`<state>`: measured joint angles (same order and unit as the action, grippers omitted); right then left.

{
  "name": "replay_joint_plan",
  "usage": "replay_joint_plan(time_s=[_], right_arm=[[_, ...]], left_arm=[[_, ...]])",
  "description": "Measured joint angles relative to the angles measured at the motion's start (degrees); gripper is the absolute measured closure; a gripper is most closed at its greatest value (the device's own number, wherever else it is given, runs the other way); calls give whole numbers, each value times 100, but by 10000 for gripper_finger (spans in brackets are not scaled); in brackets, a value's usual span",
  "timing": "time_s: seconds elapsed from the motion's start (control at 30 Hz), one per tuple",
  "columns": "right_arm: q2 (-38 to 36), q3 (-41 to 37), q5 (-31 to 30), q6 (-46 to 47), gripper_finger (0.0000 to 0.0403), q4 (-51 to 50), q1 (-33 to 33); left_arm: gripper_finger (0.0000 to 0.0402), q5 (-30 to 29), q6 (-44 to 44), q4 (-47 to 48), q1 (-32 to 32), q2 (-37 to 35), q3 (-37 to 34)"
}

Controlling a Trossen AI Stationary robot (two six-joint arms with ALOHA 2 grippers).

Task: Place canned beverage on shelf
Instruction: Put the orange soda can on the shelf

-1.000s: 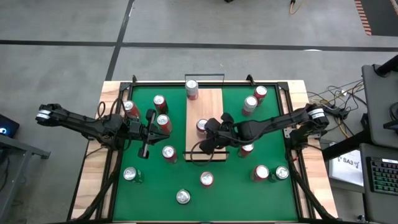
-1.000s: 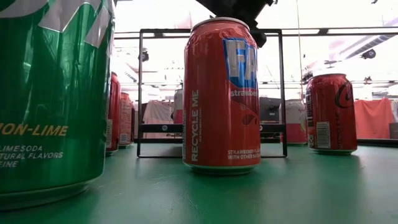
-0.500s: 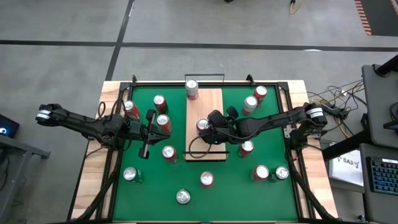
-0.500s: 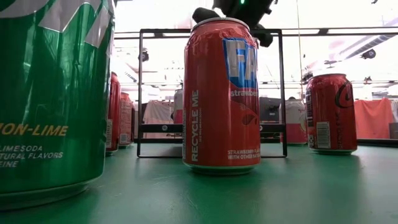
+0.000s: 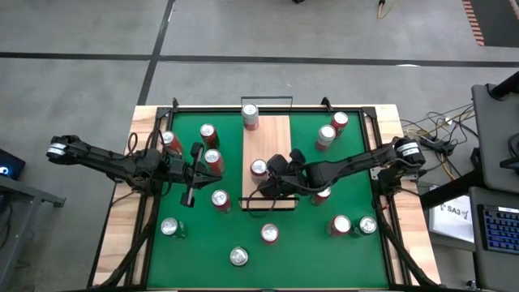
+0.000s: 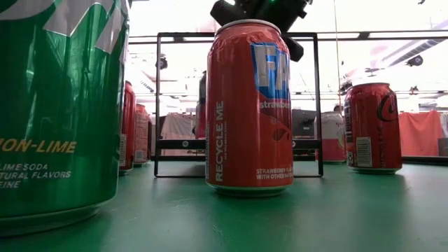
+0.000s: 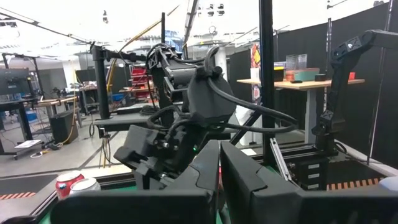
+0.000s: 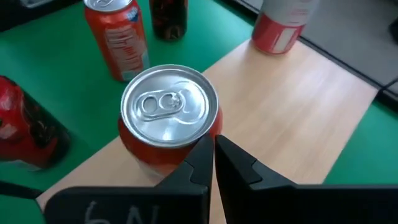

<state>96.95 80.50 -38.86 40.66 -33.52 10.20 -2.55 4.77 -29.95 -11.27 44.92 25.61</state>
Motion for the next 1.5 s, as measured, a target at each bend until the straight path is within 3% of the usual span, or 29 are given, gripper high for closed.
replay_joint_plan(time_s=[0.5,1.1,1.5], right_arm=[[-4,33,637,-78,394,278,42],[-367,93,1238,-626,394,-127,149],[-304,38,1486,-1296,394,803,153]], left_arm=[[402,0,1,9,0,-1,0],[402,-9,370,346,0,115,0],[402,-935,564,474,1,352,0]])
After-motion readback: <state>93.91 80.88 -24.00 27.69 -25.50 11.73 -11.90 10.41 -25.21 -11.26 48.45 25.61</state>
